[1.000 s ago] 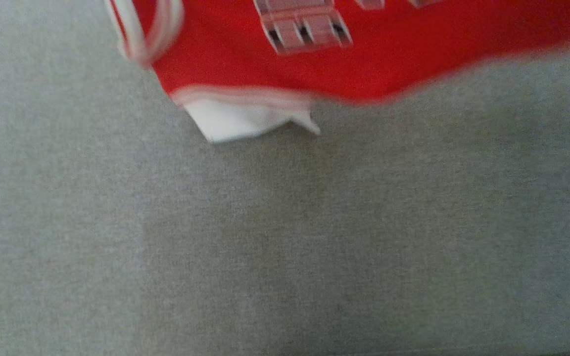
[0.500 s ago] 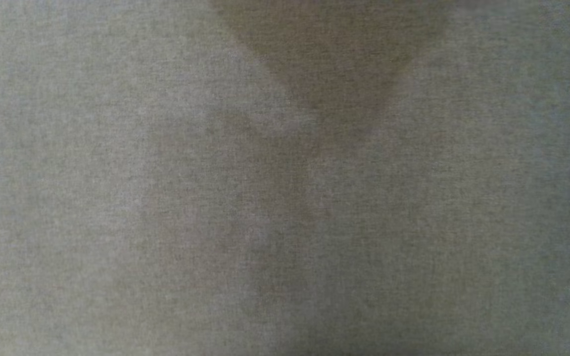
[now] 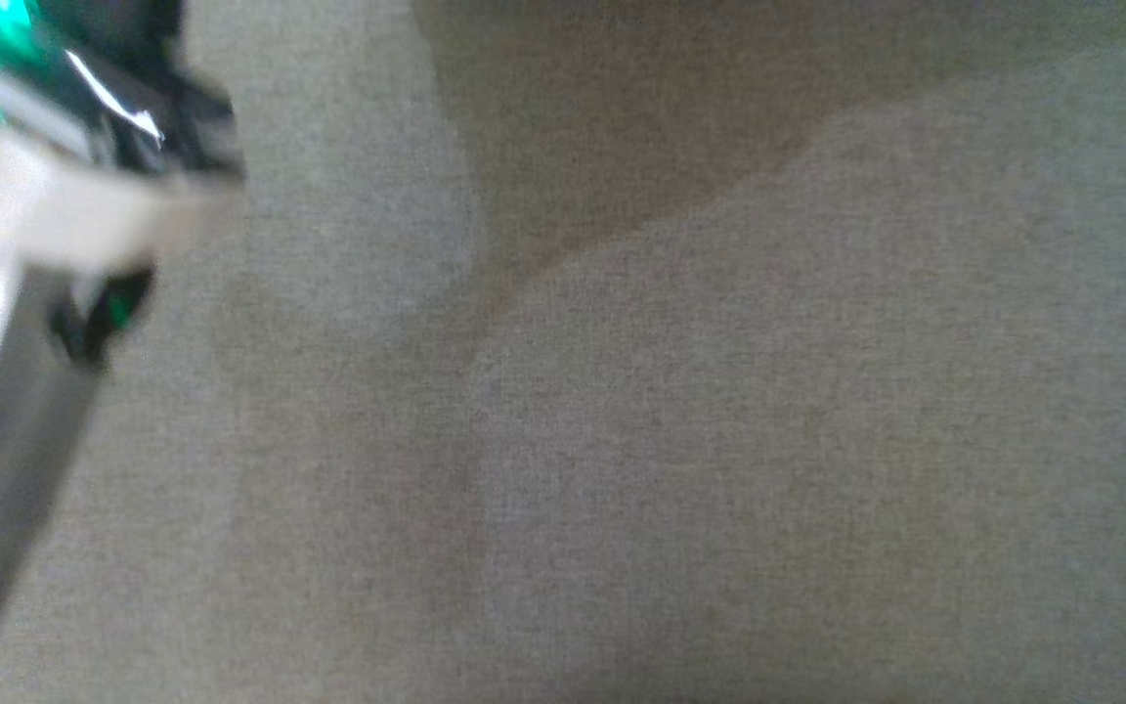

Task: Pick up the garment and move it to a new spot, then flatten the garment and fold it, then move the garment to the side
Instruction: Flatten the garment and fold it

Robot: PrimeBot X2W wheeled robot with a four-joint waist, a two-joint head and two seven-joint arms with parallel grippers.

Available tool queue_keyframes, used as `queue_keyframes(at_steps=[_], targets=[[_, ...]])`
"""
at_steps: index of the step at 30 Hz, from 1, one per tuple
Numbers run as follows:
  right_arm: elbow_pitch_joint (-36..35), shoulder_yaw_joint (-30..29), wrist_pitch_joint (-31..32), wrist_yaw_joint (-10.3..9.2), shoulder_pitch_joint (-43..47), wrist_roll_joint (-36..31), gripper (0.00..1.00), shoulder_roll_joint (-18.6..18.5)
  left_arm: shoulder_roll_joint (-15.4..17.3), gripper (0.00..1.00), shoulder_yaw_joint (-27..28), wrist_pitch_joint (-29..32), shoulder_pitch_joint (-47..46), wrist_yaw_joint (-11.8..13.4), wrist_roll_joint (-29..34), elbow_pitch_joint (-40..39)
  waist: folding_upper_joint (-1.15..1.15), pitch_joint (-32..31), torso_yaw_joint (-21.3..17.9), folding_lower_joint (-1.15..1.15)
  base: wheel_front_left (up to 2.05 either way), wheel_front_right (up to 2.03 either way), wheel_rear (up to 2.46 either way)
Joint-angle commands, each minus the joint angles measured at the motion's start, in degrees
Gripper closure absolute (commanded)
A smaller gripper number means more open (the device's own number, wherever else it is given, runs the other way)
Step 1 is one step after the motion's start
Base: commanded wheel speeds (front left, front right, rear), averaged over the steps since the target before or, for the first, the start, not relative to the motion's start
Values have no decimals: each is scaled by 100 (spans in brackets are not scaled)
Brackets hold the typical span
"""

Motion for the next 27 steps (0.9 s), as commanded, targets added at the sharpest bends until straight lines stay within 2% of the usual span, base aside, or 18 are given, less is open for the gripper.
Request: queue_keyframes(at_steps=[1, 7, 13, 18, 27], targets=[[-247, 11, 31, -5, 484, 227, 100, -148, 325, 100, 378, -6, 362, 10, -91, -283, 0, -302, -14, 1, 0, 0, 0], [-902, -22, 129, -5, 2282, 961, 100, -358, 173, 100, 548, -6, 2197, 10, -140, -631, 0, -903, -78, 1, 0, 0, 0], [-1641, -375, 171, -5, 3930, 1193, 100, -347, 66, 100, 413, -6, 3645, 10, -179, -685, 0, -1433, -202, 1, 0, 0, 0], [-2217, -780, 207, -5, 4871, 1085, 100, -191, 117, 100, 382, -6, 4349, 17, -91, -631, 0, -1735, -295, 1, 0, 0, 0], [-3409, -1613, 501, -5, 6410, 725, 100, 132, 102, 100, 309, 9, 5134, 179, -63, -889, 0, -1949, -352, 1, 0, 0, 0]])
